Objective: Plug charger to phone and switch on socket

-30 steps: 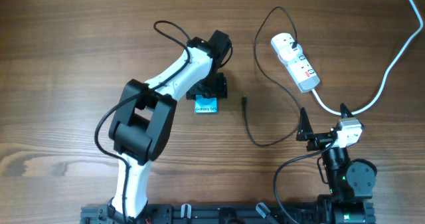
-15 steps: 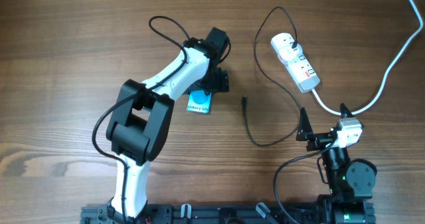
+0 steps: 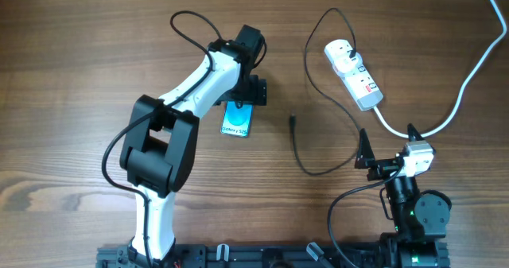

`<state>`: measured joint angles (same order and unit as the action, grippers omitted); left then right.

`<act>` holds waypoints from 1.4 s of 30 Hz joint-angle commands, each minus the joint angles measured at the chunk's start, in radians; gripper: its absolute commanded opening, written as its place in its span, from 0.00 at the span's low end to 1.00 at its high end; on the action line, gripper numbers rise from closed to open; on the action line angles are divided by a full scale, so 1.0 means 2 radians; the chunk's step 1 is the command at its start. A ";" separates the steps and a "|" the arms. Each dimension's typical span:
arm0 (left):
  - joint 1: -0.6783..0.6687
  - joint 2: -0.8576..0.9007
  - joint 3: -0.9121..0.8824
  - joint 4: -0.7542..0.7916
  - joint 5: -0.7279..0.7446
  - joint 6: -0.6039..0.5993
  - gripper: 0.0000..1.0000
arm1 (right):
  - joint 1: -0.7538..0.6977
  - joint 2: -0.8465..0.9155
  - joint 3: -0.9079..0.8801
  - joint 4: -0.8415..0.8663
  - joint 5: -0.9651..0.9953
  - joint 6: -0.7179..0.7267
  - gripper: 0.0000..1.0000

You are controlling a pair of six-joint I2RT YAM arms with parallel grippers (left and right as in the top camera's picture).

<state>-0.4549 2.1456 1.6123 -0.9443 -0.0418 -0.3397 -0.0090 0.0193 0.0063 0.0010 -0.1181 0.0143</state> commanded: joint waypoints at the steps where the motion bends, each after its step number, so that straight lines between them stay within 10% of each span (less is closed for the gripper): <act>1: 0.001 -0.007 0.007 0.003 -0.010 0.032 1.00 | 0.002 -0.003 -0.001 0.002 0.008 0.006 1.00; 14: -0.001 0.025 0.001 -0.015 0.016 0.032 0.95 | 0.002 -0.003 -0.001 0.002 0.008 0.006 1.00; 24: -0.004 0.025 -0.008 -0.036 0.035 -0.018 0.72 | 0.002 -0.003 -0.001 0.002 0.008 0.006 1.00; 42: -0.017 0.025 -0.008 -0.023 0.020 -0.049 1.00 | 0.002 -0.003 -0.001 0.002 0.008 0.006 1.00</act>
<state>-0.4953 2.1822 1.6081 -0.9977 0.0166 -0.4191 -0.0090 0.0193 0.0063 0.0010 -0.1181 0.0143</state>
